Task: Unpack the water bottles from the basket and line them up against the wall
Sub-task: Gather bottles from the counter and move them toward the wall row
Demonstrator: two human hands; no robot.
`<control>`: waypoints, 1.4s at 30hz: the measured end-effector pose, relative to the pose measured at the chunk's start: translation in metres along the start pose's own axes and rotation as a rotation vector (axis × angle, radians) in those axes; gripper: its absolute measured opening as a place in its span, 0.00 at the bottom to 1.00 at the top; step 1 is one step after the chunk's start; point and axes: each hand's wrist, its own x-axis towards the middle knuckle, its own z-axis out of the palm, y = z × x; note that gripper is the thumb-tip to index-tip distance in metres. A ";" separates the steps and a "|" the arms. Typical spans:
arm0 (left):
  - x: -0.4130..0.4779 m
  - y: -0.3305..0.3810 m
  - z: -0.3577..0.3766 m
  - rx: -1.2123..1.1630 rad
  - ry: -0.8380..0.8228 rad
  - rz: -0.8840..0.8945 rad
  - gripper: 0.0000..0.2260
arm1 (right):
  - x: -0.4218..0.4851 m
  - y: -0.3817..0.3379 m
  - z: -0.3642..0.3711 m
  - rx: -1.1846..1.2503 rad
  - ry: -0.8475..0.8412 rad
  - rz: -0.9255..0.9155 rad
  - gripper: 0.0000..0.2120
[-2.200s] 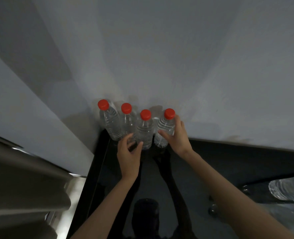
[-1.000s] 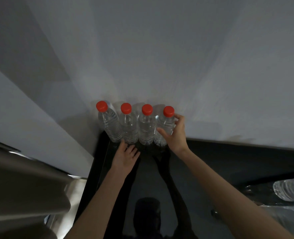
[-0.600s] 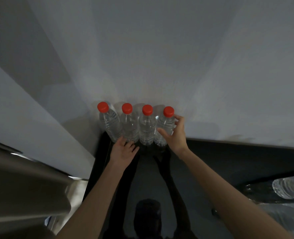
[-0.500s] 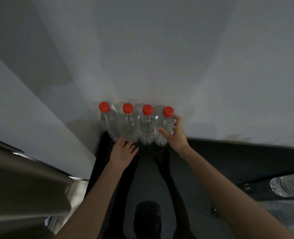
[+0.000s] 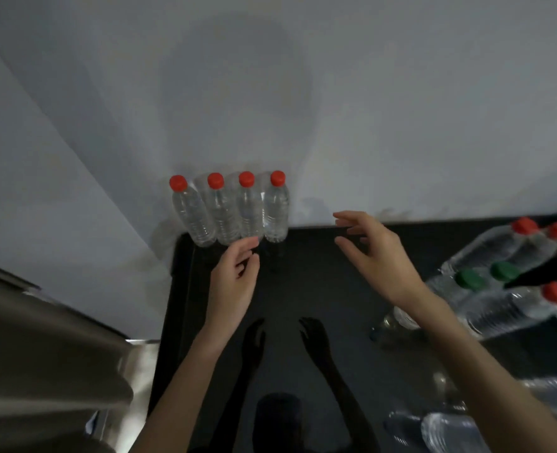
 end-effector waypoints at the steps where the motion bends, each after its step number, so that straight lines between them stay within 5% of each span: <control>1: -0.006 0.008 0.005 0.083 -0.015 0.088 0.14 | -0.014 -0.001 -0.012 -0.081 0.019 -0.028 0.17; 6: -0.035 0.069 0.046 0.413 -0.068 0.507 0.19 | -0.075 0.001 -0.075 -0.507 0.124 -0.124 0.17; 12: -0.063 0.119 0.124 0.442 -0.167 0.673 0.20 | -0.118 0.042 -0.151 -0.619 0.169 -0.020 0.20; 25: -0.066 0.094 0.280 0.666 -0.362 0.455 0.26 | -0.122 0.156 -0.234 -0.662 -0.150 0.153 0.29; 35: -0.059 0.075 0.297 0.785 -0.326 0.390 0.25 | -0.120 0.203 -0.217 -0.510 -0.209 0.106 0.13; 42: -0.061 0.074 0.297 0.723 -0.279 0.390 0.19 | -0.126 0.198 -0.209 -0.331 -0.288 0.032 0.12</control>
